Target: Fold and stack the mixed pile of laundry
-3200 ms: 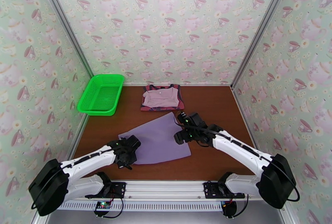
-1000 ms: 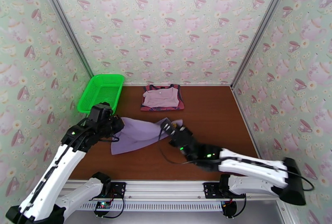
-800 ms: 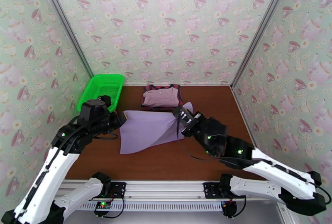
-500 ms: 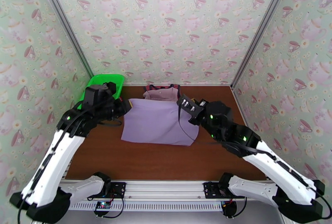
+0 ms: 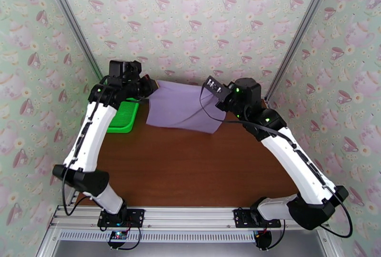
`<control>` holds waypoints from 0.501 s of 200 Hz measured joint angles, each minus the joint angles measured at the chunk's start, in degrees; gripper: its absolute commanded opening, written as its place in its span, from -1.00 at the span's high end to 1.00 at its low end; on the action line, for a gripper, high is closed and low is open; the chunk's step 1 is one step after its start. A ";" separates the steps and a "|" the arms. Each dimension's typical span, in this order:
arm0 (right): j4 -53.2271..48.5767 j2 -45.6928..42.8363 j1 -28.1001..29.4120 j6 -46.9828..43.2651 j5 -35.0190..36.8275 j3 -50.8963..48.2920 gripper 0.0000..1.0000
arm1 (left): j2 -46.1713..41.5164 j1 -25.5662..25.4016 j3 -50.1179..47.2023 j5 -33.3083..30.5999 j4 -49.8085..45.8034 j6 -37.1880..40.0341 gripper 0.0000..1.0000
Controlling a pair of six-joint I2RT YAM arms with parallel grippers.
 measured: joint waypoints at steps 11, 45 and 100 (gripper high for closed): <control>-0.09 -0.59 -0.02 0.00 -0.09 0.48 1.00 | 0.13 -0.02 0.22 1.22 0.37 0.02 1.00; 0.74 -8.26 0.00 2.54 -2.80 -9.40 1.00 | -8.17 -1.14 -16.52 3.32 7.19 0.20 1.00; 1.36 -25.51 9.29 18.80 -8.33 -44.74 1.00 | -29.53 -6.08 -73.22 3.96 26.47 -5.01 1.00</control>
